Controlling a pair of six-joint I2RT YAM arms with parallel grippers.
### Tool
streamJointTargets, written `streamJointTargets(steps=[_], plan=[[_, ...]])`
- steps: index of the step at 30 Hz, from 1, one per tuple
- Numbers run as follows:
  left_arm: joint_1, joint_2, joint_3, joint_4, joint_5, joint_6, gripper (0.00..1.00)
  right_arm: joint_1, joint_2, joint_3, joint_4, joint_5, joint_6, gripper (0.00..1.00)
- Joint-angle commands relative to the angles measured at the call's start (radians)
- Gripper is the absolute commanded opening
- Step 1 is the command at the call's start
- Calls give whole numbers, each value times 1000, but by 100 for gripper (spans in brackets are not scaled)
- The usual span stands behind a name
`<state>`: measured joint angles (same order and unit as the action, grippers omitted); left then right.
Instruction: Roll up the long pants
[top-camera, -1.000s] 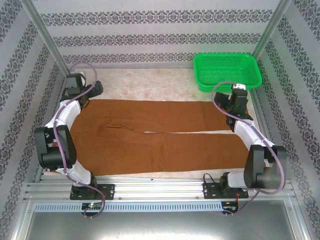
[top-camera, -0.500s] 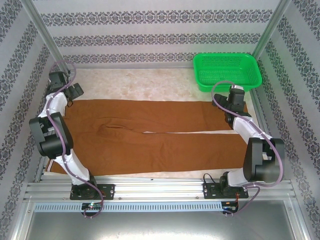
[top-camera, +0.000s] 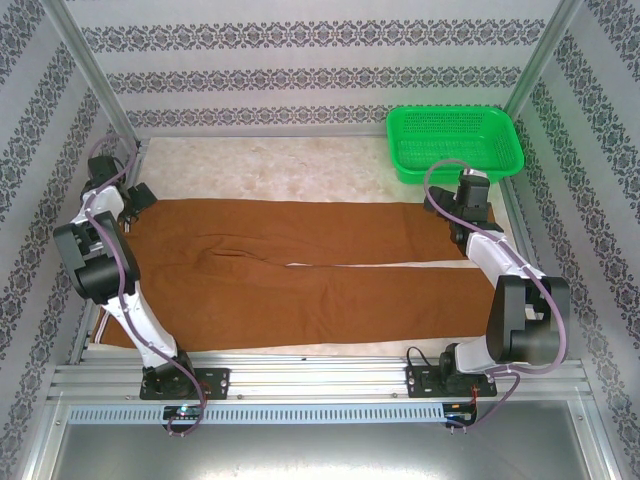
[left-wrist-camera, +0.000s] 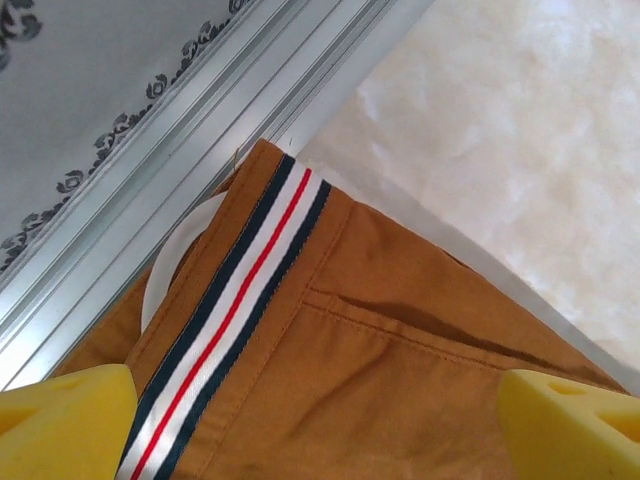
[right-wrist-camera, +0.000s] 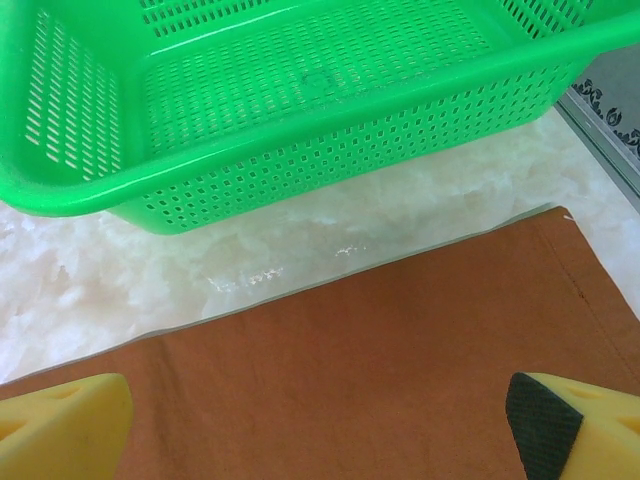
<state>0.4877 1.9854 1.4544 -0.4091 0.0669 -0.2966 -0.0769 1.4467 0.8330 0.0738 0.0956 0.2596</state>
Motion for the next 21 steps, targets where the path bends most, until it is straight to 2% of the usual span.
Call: streamJointTargets(steps=[1, 8, 11, 16, 18, 19, 20, 21], plan=[[18, 51, 52, -31, 17, -31, 93, -3, 7, 29, -16, -12, 1, 98], [18, 160, 142, -76, 6, -29, 92, -3, 9, 19, -12, -4, 1, 98], [20, 174, 150, -86, -6, -15, 89, -3, 22, 21, -8, -7, 13, 98], [20, 154, 132, -76, -59, -2, 90, 0, 38, 23, 13, -19, 27, 98], [20, 177, 159, -93, -43, 1, 79, 2, 68, 60, -24, -10, 30, 98], [20, 202, 181, -110, -20, 6, 65, 1, 79, 71, -34, -7, 31, 98], [19, 222, 210, -133, 1, 15, 54, 2, 86, 79, -38, -2, 34, 98], [19, 248, 243, -164, 5, 21, 47, 2, 88, 82, -37, 0, 37, 98]])
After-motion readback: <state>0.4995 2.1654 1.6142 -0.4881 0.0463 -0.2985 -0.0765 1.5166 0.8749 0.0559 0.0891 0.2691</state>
